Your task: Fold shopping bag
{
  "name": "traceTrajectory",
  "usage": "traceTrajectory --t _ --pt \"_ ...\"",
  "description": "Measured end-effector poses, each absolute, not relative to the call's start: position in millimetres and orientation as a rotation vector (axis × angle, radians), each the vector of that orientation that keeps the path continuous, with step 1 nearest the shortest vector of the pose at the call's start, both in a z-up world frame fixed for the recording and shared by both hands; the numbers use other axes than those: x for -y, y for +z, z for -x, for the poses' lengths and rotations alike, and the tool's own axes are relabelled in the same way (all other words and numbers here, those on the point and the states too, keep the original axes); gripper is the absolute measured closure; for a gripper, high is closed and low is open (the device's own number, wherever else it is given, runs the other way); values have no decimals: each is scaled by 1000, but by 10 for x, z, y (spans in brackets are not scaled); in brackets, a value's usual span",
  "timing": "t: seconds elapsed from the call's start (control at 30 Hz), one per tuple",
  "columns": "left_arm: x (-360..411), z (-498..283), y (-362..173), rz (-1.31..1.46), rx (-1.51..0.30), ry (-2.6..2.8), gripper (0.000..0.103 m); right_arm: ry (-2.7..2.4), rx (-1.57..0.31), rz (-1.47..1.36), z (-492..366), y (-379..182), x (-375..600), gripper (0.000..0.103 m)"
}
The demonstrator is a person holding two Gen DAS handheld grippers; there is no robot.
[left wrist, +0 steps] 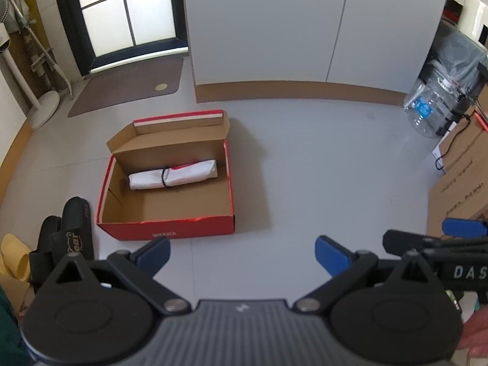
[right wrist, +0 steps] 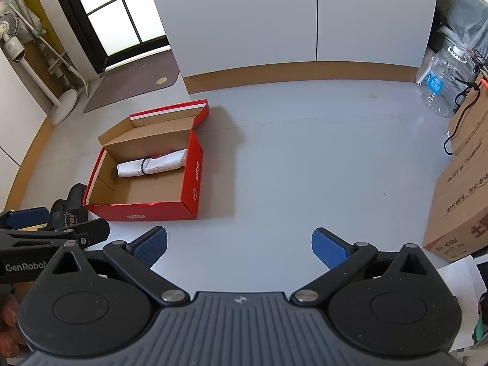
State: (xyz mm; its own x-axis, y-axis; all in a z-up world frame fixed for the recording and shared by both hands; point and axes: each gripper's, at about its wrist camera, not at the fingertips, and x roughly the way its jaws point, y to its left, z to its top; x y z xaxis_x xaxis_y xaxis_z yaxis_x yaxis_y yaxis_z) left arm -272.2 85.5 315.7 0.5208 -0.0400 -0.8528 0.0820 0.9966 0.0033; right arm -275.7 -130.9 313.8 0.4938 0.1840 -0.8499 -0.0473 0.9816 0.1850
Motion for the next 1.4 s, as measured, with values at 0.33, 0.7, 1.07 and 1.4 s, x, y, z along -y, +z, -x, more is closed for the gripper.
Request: traceTrajectory --t 0.33,0.7,1.07,1.4 --pt "-904 2720 3174 -52 -1016 -37 1 140 -1045 -139 2711 3128 1249 0" --pt "-935 2648 3130 -79 -1045 -46 1 127 -1031 -200 2650 3150 1198 0" --pt "-945 2550 3044 -103 -1059 -44 1 139 -1044 -191 2550 3099 1080 0" --pt "-955 2468 2962 -131 -1084 -39 1 151 -1062 -168 2482 3038 987 0"
